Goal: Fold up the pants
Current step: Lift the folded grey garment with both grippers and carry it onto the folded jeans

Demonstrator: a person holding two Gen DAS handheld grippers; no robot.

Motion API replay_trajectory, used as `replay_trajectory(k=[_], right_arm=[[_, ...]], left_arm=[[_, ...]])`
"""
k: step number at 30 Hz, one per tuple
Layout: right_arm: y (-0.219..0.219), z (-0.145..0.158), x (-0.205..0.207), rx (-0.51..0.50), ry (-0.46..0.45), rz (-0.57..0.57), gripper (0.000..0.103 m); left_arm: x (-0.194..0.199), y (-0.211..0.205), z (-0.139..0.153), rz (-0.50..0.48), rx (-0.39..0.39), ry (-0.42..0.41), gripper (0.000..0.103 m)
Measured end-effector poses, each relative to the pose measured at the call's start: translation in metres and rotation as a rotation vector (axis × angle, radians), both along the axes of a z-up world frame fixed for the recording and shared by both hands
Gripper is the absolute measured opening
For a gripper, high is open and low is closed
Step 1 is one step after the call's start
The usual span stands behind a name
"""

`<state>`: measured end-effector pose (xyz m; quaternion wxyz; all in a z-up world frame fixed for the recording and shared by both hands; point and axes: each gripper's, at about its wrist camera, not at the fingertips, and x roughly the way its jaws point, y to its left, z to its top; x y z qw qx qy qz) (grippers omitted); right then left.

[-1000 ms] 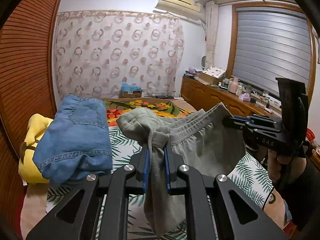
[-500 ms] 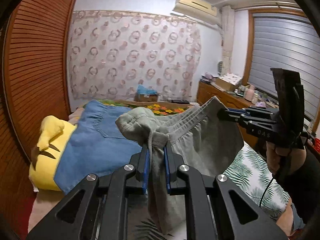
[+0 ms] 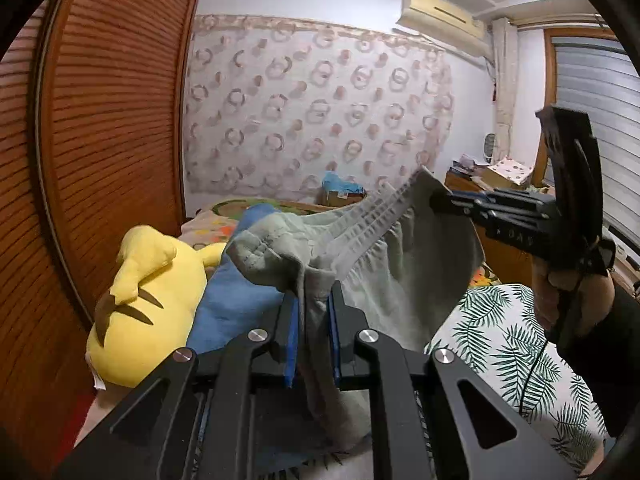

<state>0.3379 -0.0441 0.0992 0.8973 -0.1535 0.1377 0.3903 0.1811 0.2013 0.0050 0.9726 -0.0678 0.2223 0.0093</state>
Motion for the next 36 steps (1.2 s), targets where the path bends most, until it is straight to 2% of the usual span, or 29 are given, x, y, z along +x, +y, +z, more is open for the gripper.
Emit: replay_trajectory(k=[5, 12, 22, 31, 36], right_arm=[[0.014, -0.008, 0.018, -0.030, -0.029, 0.049, 0.009], [0.023, -0.006, 0.042, -0.048, -0.005, 0.101, 0.009], [0.037, -0.007, 0.058, -0.063, -0.025, 0.142, 0.009], [0.061, -0.012, 0.067, -0.126, -0.034, 0.186, 0.009], [0.061, -0.012, 0.071, -0.146, -0.010, 0.195, 0.009]], left_arm=[[0.005, 0.006, -0.008, 0.019, -0.026, 0.006, 0.014], [0.005, 0.013, -0.015, 0.062, -0.056, -0.008, 0.014], [-0.018, -0.002, -0.013, 0.148, -0.056, -0.087, 0.014], [-0.016, 0.010, -0.023, 0.178, -0.108, -0.046, 0.014], [-0.013, 0.016, -0.029, 0.189, -0.125, -0.014, 0.020]])
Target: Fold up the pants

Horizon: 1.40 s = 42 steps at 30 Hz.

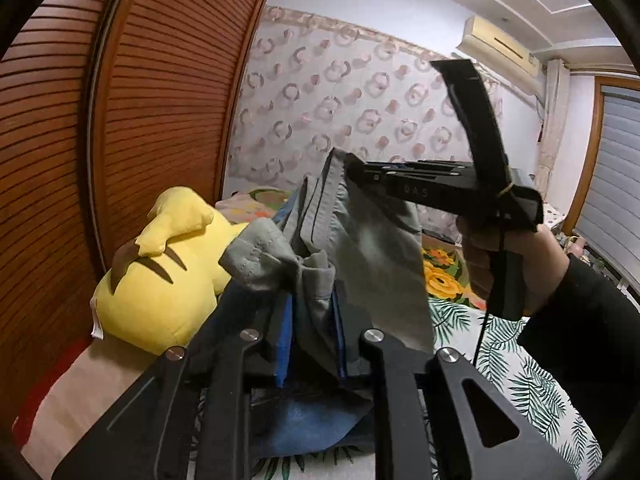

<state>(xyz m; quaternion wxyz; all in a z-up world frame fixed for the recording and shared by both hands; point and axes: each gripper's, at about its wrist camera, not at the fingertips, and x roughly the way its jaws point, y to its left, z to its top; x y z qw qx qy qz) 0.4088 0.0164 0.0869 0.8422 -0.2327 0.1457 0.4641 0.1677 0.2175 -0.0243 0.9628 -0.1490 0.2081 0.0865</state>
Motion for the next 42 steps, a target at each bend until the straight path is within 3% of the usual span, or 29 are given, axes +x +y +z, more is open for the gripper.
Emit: replay_trajectory(k=[8, 10, 13, 18, 24, 31, 42], right_arm=[[0.002, 0.001, 0.000, 0.005, 0.028, -0.022, 0.012], [0.001, 0.003, 0.001, 0.002, 0.025, -0.041, 0.022], [-0.005, 0.006, -0.001, 0.025, 0.031, -0.059, 0.027], [-0.017, 0.002, -0.004, 0.045, 0.100, -0.017, 0.027], [-0.014, -0.023, 0.012, -0.034, 0.154, -0.047, 0.027], [-0.005, -0.031, 0.033, -0.010, 0.234, -0.065, 0.027], [-0.028, -0.034, 0.019, 0.042, 0.225, -0.081, 0.027]], left_arm=[[-0.011, 0.005, 0.006, -0.014, -0.019, -0.020, 0.045], [-0.018, 0.009, 0.012, 0.000, -0.019, -0.040, 0.046], [-0.023, 0.014, 0.020, 0.038, 0.004, -0.058, 0.046], [-0.006, 0.015, 0.013, 0.025, 0.052, 0.032, 0.046], [-0.001, 0.024, -0.009, 0.038, 0.058, 0.110, 0.046], [-0.013, 0.048, -0.005, 0.085, 0.035, 0.110, 0.046], [-0.014, 0.042, 0.004, 0.067, 0.067, 0.109, 0.046]])
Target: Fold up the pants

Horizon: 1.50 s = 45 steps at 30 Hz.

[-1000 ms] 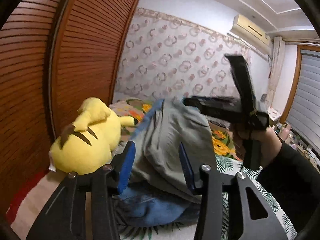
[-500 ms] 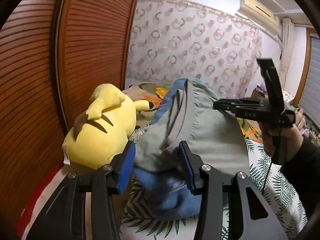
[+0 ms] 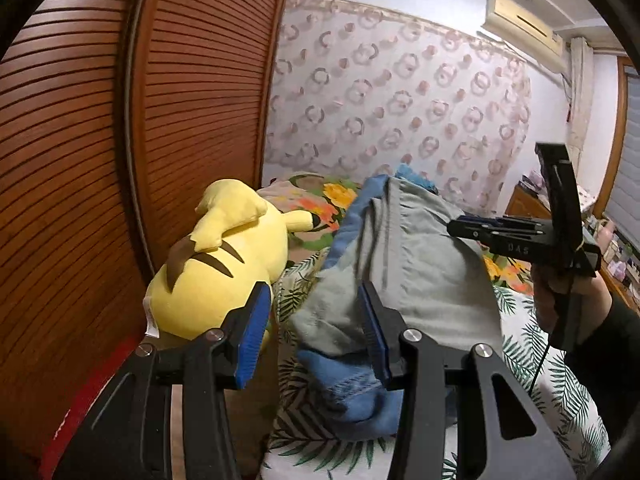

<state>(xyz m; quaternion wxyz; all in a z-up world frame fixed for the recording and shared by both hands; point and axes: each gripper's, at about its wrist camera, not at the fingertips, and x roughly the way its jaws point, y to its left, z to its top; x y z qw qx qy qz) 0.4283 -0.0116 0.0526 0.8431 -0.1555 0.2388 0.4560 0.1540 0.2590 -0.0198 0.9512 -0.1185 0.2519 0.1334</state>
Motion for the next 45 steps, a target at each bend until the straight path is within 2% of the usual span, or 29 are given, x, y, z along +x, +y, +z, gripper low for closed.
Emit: replay_trajectory(k=[6, 7, 8, 10, 16, 22, 34, 45], right_arm=[[-0.011, -0.001, -0.016, 0.015, 0.009, 0.002, 0.027], [-0.013, -0.001, -0.019, 0.017, 0.008, 0.001, 0.028], [-0.015, -0.001, -0.022, 0.018, 0.005, 0.001, 0.028], [-0.016, 0.000, -0.029, 0.021, 0.001, 0.001, 0.028], [-0.020, 0.001, -0.041, 0.030, -0.005, -0.002, 0.038], [-0.020, 0.000, -0.049, 0.024, 0.010, -0.016, 0.039], [-0.056, 0.012, -0.111, 0.058, -0.010, -0.091, 0.040], [-0.097, 0.010, -0.179, 0.080, -0.038, -0.191, 0.041]], left_arm=[[0.007, -0.023, 0.004, -0.058, 0.037, 0.015, 0.048], [0.008, -0.026, 0.005, -0.069, 0.039, 0.019, 0.052], [0.010, -0.028, 0.005, -0.078, 0.041, 0.023, 0.065], [0.012, -0.033, 0.004, -0.097, 0.042, 0.017, 0.080], [0.021, -0.041, -0.011, -0.112, 0.056, 0.086, 0.080], [0.024, -0.042, -0.033, -0.119, 0.041, 0.153, 0.080], [0.001, -0.062, -0.021, -0.142, 0.071, 0.118, 0.080], [-0.028, -0.099, -0.003, -0.256, 0.086, 0.070, 0.086]])
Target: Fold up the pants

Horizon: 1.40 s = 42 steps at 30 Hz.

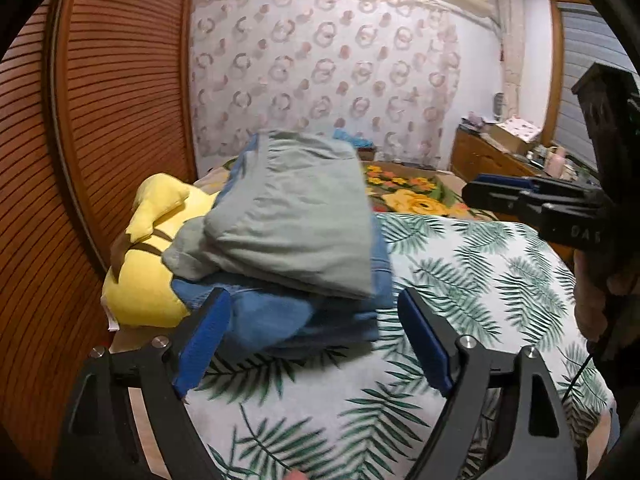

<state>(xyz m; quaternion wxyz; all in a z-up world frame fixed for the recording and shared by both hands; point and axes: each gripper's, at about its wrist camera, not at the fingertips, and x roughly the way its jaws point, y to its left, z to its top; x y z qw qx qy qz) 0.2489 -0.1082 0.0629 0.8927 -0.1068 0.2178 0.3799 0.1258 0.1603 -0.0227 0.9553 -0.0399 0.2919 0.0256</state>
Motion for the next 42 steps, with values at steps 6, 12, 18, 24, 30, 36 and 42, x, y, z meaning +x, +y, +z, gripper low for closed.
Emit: replay_trajectory(k=[6, 12, 18, 24, 30, 36, 42], right_arm=[[-0.024, 0.000, -0.036, 0.033, -0.011, -0.048, 0.050], [-0.043, 0.000, -0.070, 0.054, -0.023, -0.112, 0.062], [-0.059, 0.001, -0.110, 0.082, -0.043, -0.196, 0.062], [-0.073, 0.002, -0.147, 0.096, -0.058, -0.268, 0.064], [-0.082, 0.004, -0.175, 0.107, -0.065, -0.351, 0.068], [-0.084, 0.004, -0.190, 0.111, -0.074, -0.417, 0.069], [-0.085, 0.009, -0.193, 0.142, -0.072, -0.457, 0.069]], left_arm=[[-0.015, -0.021, 0.011, -0.038, 0.018, -0.026, 0.089], [-0.028, -0.042, 0.017, -0.066, 0.039, -0.044, 0.089], [-0.039, -0.065, 0.022, -0.090, 0.061, -0.047, 0.089], [-0.049, -0.087, 0.028, -0.139, 0.044, -0.067, 0.089], [-0.060, -0.104, 0.037, -0.151, 0.025, -0.076, 0.089], [-0.065, -0.121, 0.044, -0.157, 0.033, -0.090, 0.089], [-0.066, -0.134, 0.053, -0.152, 0.057, -0.101, 0.089]])
